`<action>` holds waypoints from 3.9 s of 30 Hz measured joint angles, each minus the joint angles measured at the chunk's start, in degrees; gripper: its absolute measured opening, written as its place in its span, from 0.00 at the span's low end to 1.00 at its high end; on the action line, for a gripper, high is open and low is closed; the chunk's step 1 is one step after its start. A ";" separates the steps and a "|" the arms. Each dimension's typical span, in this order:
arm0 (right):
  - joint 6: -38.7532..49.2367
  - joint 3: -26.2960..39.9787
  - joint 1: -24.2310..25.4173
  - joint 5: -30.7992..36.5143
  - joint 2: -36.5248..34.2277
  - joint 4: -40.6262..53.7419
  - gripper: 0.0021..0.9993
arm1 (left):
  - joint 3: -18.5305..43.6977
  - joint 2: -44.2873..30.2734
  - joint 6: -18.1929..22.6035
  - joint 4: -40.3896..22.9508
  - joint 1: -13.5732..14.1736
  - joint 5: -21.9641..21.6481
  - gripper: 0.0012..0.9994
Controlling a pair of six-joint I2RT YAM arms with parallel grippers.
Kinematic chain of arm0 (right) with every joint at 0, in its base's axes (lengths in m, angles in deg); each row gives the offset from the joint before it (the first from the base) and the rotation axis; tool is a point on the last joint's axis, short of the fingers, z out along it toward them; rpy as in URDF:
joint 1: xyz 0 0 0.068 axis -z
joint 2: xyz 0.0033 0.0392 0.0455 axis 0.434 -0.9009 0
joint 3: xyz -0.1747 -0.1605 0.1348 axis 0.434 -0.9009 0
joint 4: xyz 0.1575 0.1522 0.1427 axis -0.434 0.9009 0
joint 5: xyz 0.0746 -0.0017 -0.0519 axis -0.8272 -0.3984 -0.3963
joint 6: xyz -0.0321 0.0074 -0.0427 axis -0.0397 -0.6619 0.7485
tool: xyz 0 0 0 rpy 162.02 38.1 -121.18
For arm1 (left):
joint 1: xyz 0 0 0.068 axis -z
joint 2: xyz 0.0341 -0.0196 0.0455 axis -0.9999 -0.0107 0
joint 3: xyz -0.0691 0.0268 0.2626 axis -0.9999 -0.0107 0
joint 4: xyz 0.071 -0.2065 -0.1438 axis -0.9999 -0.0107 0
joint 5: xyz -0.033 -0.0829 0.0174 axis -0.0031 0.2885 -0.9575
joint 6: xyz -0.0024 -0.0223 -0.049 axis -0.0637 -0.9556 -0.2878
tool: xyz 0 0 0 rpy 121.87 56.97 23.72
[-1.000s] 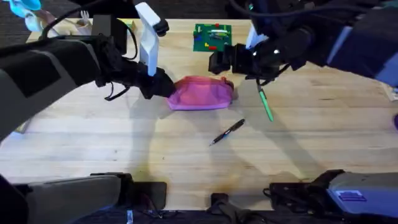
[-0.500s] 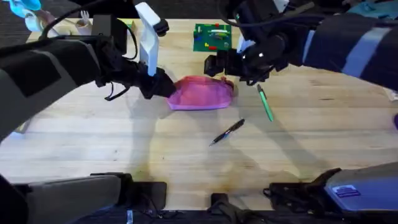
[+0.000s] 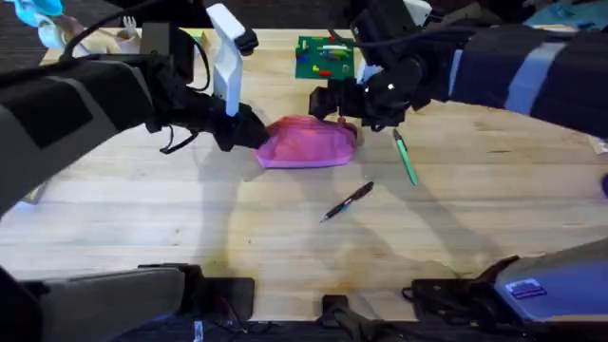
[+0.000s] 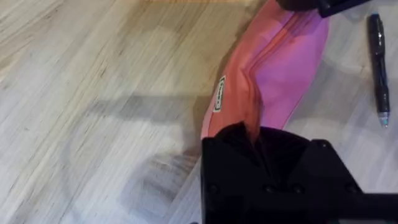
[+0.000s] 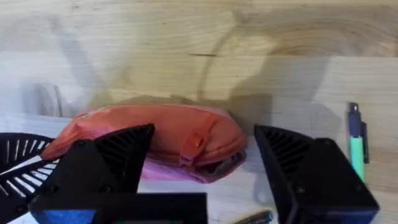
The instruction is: Unzip the bag, pick up the pens from the table one at a time and place them inside, then zip the bag closed.
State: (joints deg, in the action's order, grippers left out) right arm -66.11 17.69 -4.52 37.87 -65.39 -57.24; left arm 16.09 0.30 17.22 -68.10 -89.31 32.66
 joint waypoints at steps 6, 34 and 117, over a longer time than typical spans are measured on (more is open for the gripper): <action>0.00 0.00 -0.02 -0.45 -0.53 -0.15 0.86 | 0.00 0.00 0.01 -0.01 0.00 0.00 0.04; 0.00 0.00 -0.11 -0.38 -0.51 0.37 0.21 | 0.00 0.00 0.00 -0.02 0.00 0.00 0.04; 0.88 0.98 -12.87 -2.08 -2.45 -18.91 0.03 | 0.00 0.00 0.00 -0.46 -0.16 -0.09 0.04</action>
State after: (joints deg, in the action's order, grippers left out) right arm -65.24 18.67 -17.39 35.79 -67.84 -76.15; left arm 16.09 0.30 17.22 -68.56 -89.47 32.58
